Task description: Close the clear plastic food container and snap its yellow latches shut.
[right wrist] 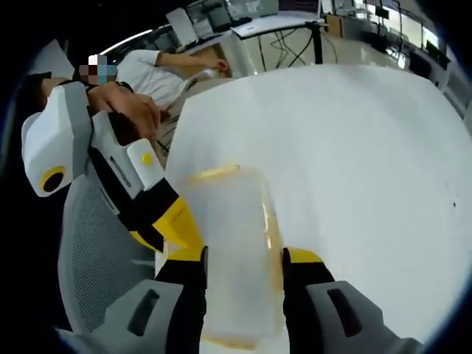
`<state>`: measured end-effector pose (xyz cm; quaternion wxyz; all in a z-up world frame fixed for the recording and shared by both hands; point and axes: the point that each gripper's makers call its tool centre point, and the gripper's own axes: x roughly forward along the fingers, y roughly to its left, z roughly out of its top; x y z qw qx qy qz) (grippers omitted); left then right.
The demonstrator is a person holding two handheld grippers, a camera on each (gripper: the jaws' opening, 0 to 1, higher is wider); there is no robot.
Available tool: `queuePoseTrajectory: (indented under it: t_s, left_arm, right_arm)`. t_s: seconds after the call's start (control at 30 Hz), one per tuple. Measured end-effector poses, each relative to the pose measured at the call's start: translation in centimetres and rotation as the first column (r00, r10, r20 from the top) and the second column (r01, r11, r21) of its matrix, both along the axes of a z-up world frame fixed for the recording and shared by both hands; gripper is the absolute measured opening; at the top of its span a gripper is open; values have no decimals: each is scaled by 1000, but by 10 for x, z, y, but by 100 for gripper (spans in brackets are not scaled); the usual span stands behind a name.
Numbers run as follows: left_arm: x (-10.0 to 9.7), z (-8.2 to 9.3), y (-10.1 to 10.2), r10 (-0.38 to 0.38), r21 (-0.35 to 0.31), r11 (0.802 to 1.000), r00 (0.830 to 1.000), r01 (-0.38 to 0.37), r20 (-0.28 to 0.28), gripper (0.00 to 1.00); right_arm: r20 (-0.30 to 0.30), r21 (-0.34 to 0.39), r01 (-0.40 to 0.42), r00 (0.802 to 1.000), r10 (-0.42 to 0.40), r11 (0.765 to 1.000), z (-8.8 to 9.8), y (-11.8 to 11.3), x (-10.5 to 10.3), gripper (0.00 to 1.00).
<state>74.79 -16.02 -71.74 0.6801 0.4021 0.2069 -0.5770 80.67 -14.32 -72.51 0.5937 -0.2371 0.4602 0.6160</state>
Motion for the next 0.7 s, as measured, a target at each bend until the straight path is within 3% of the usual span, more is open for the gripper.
queuePoseTrajectory:
  t_s: [0.3, 0.7]
  left_arm:
    - [2, 0, 3, 1, 24, 1000, 1000, -1, 3, 26]
    - [10, 10, 31, 102, 19, 995, 995, -102, -13, 34]
  right_arm:
    - [43, -6, -8, 999, 8, 1000, 2, -1, 3, 36]
    - [127, 32, 48, 990, -52, 998, 17, -14, 17, 39]
